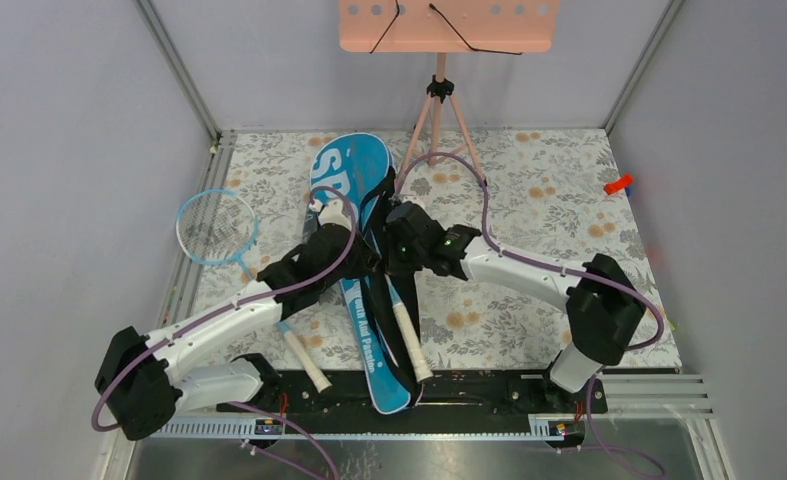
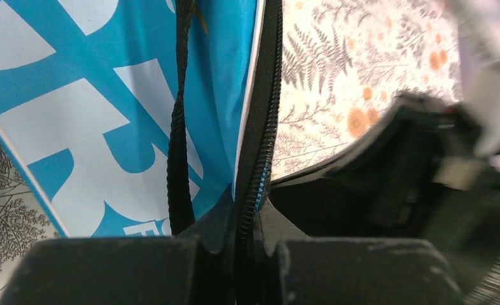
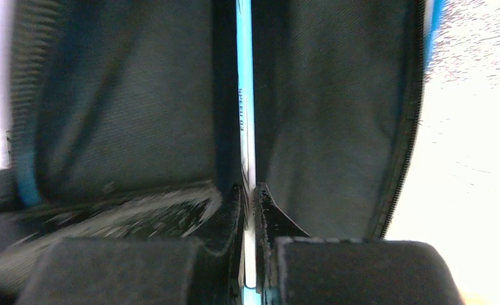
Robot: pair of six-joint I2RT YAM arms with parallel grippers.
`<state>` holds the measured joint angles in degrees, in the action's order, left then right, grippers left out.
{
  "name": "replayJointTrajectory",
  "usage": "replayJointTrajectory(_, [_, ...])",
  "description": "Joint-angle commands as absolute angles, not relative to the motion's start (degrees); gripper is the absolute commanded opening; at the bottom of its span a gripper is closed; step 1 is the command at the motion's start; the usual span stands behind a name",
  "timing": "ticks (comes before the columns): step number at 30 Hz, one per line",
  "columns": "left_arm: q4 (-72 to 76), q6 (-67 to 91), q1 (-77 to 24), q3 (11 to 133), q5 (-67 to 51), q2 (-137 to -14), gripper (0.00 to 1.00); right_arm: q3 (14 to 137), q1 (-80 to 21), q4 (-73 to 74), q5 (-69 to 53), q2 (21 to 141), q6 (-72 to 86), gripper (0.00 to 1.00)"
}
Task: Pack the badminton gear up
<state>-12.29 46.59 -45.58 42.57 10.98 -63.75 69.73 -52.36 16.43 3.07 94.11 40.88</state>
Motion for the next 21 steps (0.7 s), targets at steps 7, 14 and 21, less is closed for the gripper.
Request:
replayJointTrajectory(7, [-5.6,51.1,-48.3,41.9,-6.7,-55.4,0.00,72.5,-50.3,-7.8,13.7,102.5,51.4,0.00])
replayJointTrajectory(14, [-7.8,50.4,-48.3,43.2,-3.9,-53.1,0.00,72.3,-51.6,-4.9,23.0,104.6,47.5,0.02])
replayJointTrajectory(21, [-12.5,48.1,-48.2,44.3,5.6,-50.2,0.00,70.6,-51.5,-5.5,18.3,103.0,39.6,0.25])
